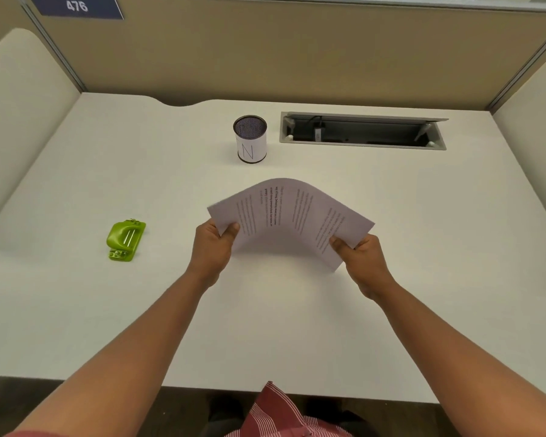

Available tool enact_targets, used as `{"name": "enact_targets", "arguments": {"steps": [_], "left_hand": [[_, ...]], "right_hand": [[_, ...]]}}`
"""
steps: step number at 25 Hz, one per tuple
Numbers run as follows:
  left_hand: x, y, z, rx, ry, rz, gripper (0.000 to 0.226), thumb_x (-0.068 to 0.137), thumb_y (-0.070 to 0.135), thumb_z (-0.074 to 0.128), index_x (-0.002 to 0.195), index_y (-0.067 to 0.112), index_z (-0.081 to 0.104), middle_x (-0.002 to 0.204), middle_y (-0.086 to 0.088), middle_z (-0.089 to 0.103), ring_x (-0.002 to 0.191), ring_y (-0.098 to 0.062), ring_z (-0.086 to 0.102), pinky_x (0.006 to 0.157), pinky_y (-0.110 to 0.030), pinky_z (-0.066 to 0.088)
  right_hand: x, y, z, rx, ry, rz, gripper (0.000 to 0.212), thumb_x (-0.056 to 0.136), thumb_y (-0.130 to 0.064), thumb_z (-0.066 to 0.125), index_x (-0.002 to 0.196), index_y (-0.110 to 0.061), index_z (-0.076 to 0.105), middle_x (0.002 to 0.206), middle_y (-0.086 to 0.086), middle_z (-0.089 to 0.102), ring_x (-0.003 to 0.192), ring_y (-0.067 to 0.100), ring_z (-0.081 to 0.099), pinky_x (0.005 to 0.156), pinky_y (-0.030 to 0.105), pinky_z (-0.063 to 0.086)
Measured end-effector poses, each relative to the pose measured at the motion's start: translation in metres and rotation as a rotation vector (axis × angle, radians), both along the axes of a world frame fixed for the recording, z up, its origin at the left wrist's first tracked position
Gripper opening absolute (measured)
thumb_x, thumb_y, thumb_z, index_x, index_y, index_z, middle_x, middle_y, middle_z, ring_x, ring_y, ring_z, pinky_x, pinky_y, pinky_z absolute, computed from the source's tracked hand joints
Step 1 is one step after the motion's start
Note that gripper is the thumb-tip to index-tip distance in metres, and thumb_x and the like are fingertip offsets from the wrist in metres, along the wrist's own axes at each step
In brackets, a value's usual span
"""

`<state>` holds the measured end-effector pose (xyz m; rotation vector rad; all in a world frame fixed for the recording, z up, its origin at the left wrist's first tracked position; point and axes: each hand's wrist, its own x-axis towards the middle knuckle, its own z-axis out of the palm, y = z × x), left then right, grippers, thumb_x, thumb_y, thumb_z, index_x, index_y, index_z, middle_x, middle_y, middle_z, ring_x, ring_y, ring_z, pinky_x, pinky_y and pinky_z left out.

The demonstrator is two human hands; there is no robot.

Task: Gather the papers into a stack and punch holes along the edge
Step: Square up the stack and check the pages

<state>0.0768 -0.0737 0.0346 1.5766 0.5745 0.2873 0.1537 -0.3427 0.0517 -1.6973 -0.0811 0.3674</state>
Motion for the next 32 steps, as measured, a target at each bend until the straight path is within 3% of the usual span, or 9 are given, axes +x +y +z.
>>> {"name": "enact_targets", "arguments": {"steps": [4, 10, 16, 20, 24, 28, 32], "left_hand": [[-0.001, -0.003, 0.003, 0.053, -0.008, 0.031, 0.021, 0.102, 0.011, 0.057, 0.118, 0.017, 0.068, 0.105, 0.011, 0.073, 0.1, -0.006, 0.069, 0.074, -0.008, 0.051], [-0.005, -0.005, -0.003, 0.052, 0.019, 0.077, 0.02, 0.101, 0.012, 0.058, 0.12, 0.014, 0.067, 0.104, 0.013, 0.072, 0.098, -0.006, 0.069, 0.074, -0.008, 0.052], [-0.007, -0.005, -0.006, 0.03, 0.034, 0.075, 0.02, 0.101, 0.01, 0.058, 0.118, 0.016, 0.067, 0.104, 0.014, 0.072, 0.097, -0.003, 0.068, 0.075, -0.011, 0.052], [-0.008, -0.009, -0.007, 0.023, 0.039, 0.077, 0.018, 0.102, 0.011, 0.057, 0.115, 0.018, 0.068, 0.102, 0.016, 0.073, 0.094, -0.002, 0.07, 0.075, -0.015, 0.053], [-0.01, 0.002, 0.0, 0.027, 0.03, 0.06, 0.016, 0.103, 0.015, 0.056, 0.114, 0.018, 0.068, 0.102, 0.011, 0.074, 0.087, -0.002, 0.072, 0.069, -0.015, 0.056], [-0.01, 0.028, 0.009, -0.024, 0.081, 0.016, 0.016, 0.102, 0.013, 0.058, 0.112, 0.017, 0.069, 0.101, 0.004, 0.076, 0.079, -0.006, 0.074, 0.067, -0.023, 0.058], [-0.011, 0.038, 0.008, -0.251, 0.079, 0.078, 0.017, 0.101, 0.009, 0.058, 0.112, 0.017, 0.068, 0.11, -0.002, 0.076, 0.095, -0.021, 0.074, 0.083, -0.038, 0.059]], "right_hand": [[-0.001, 0.001, 0.0, -0.017, -0.014, -0.027, 0.025, 0.097, -0.004, 0.061, 0.103, -0.027, 0.071, 0.102, -0.014, 0.075, 0.096, 0.006, 0.072, 0.085, 0.024, 0.058], [-0.005, 0.0, -0.004, -0.07, 0.0, -0.031, 0.034, 0.098, -0.004, 0.059, 0.096, -0.037, 0.068, 0.096, -0.018, 0.073, 0.089, 0.0, 0.07, 0.087, 0.03, 0.056], [-0.005, 0.0, -0.007, -0.097, -0.004, -0.017, 0.03, 0.098, -0.005, 0.058, 0.101, -0.033, 0.068, 0.1, -0.014, 0.073, 0.095, 0.008, 0.069, 0.092, 0.04, 0.057], [-0.005, 0.0, -0.006, -0.142, -0.032, 0.008, 0.039, 0.098, -0.005, 0.056, 0.095, -0.043, 0.066, 0.099, -0.011, 0.073, 0.096, 0.015, 0.068, 0.09, 0.047, 0.056], [0.004, -0.001, 0.009, -0.148, -0.06, 0.018, 0.036, 0.096, -0.006, 0.061, 0.093, -0.042, 0.066, 0.096, -0.015, 0.073, 0.093, 0.011, 0.071, 0.084, 0.039, 0.059], [0.025, -0.006, 0.026, -0.027, -0.015, 0.037, 0.025, 0.091, -0.003, 0.069, 0.103, -0.024, 0.073, 0.102, -0.003, 0.079, 0.094, 0.017, 0.075, 0.082, 0.035, 0.061], [0.034, -0.008, 0.025, 0.16, 0.169, -0.041, 0.031, 0.086, -0.004, 0.073, 0.115, -0.01, 0.066, 0.104, 0.003, 0.078, 0.093, 0.018, 0.074, 0.08, 0.032, 0.055]]}}
